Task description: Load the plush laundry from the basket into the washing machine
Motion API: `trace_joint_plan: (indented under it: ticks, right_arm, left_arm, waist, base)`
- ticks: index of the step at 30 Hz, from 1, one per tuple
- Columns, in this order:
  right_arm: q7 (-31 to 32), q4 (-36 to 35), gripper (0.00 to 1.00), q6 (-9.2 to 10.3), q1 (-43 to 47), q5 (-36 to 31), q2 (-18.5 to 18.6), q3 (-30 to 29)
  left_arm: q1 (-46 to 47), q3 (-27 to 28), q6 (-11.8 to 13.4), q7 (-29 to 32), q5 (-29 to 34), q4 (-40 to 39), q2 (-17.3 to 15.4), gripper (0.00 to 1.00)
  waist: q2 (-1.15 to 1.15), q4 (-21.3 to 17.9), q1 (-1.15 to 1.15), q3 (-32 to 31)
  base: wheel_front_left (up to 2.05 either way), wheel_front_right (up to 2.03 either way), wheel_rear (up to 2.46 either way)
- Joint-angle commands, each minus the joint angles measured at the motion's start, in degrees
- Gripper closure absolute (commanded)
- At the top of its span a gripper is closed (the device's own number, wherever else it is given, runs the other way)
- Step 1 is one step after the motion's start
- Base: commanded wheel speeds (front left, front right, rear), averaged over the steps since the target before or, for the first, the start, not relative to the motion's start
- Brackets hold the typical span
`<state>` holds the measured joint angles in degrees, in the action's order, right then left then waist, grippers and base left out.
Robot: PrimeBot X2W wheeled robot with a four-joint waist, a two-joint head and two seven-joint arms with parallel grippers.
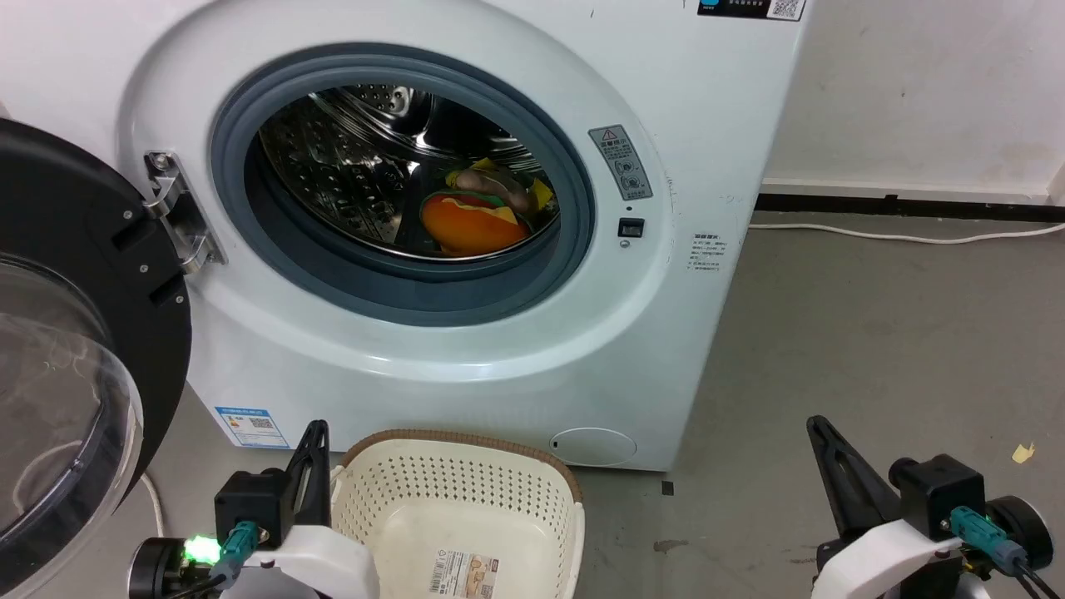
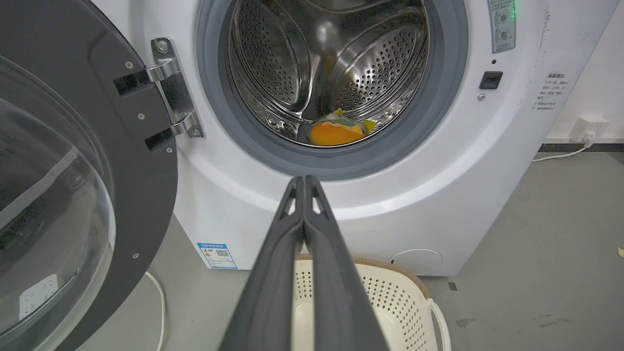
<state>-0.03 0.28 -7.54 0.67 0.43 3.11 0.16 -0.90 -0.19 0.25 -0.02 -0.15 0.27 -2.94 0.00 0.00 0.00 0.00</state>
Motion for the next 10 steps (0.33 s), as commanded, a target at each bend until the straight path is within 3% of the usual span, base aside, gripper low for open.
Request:
trace_joint_plan:
  ticks: [1,10]
  right_arm:
    - [0.03,-0.28,1.00,0.05,-0.67,-0.43,-0.24,-0.16]
    - [0.03,-0.28,1.00,0.05,-0.67,-0.43,-0.24,-0.16]
  left_arm:
    - [0.90,0.19,-0.25,0.02,0.15,-0.27,0.06,1.00]
    - [0.90,0.19,-0.25,0.02,0.15,-0.27,0.06,1.00]
  waist:
    - [0.00,0.00,0.00,0.00]
    - [0.00,0.00,0.00,0.00]
  base:
    - [0.00,0.00,0.00]
    - [0.00,0.00,0.00]
